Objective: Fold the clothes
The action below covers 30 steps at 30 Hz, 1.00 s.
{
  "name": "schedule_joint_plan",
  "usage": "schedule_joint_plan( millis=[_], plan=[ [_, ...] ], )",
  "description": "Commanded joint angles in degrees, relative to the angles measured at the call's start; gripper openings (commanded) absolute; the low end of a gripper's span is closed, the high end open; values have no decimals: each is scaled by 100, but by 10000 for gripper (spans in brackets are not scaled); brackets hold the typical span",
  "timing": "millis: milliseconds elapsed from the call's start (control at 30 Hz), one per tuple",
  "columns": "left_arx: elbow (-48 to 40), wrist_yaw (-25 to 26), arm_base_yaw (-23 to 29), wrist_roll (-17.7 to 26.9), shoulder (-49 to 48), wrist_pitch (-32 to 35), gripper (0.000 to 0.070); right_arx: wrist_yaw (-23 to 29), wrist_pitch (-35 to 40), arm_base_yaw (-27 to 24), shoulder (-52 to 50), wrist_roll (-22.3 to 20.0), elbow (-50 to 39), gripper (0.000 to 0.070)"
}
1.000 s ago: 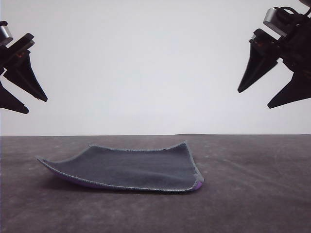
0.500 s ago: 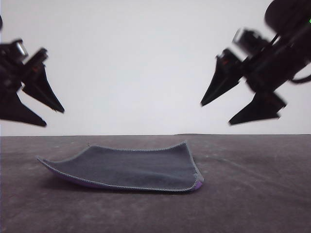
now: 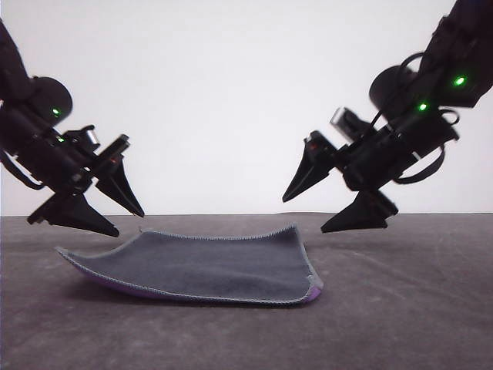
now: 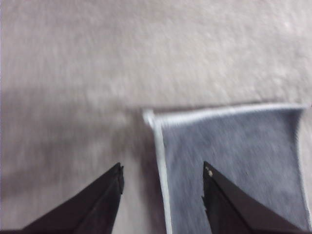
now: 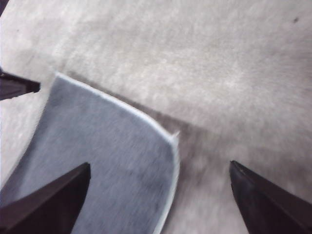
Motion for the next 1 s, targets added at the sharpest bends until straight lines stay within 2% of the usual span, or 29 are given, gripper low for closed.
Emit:
schedule_joint_plan(
  millis=[0, 200, 667, 733, 900, 967],
  plan=[
    [279, 140, -30, 109, 220, -2, 312, -19, 72, 56, 206, 103, 200, 562],
    [649, 249, -161, 103, 579, -32, 312, -21, 79, 178, 567, 165, 421, 559],
    [667, 178, -374, 278, 675, -260, 311, -6, 116, 415, 646, 231, 451, 530],
    [667, 178, -374, 297, 675, -326, 311, -10, 122, 415, 646, 234, 451, 486],
    [667, 175, -362, 365, 675, -395, 291, 1, 191, 408, 646, 230, 451, 280],
    [667, 170, -356, 435, 675, -400, 261, 13, 258, 401, 646, 235, 451, 244]
  ],
)
